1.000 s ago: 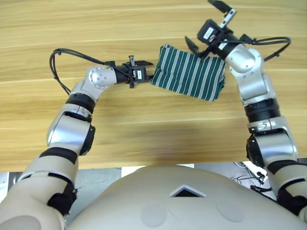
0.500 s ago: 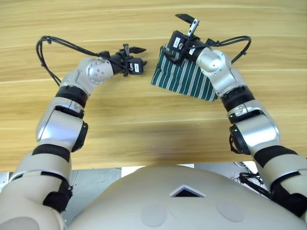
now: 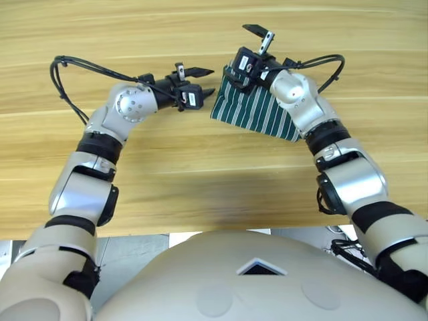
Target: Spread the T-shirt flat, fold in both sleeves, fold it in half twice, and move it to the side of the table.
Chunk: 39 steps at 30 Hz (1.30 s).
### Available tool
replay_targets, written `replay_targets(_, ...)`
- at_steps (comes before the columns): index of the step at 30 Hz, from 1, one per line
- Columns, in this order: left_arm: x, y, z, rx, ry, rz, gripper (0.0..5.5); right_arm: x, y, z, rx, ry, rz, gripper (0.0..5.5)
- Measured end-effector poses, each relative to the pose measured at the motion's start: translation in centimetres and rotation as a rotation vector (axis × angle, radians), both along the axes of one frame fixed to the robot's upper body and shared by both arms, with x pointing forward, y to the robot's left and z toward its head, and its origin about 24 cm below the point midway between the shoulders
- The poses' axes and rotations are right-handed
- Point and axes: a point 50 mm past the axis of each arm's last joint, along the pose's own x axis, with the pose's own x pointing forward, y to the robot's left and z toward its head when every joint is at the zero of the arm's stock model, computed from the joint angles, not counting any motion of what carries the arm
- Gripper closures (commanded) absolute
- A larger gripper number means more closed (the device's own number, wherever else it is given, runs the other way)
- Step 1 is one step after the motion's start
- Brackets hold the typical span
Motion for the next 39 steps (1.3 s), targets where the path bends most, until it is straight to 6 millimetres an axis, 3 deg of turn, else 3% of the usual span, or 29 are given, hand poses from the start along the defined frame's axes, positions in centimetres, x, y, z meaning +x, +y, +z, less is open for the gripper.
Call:
replay_targets(11,-0.7,-2.4,-0.5,0.030,-0.006,-0.084,3.54,-0.1,0.6,-0.1,0.016,0.001,0.000,0.14)
replay_targets(17,-1.3,-2.7,-2.1,0.151,-0.011,-0.133,3.54,-0.1,0.8,0.0,0.020,0.000,0.004,0.14)
replay_targets(27,-1.1,-3.2,-2.4,0.224,-0.085,-0.168,3.54,-0.1,0.6,-1.1,0.004,0.048,-0.012,0.14)
replay_targets(39,-1.1,-3.2,-2.6,0.218,-0.089,-0.162,3.54,1.6,-2.9,-1.6,-0.022,0.042,-0.240,0.14)
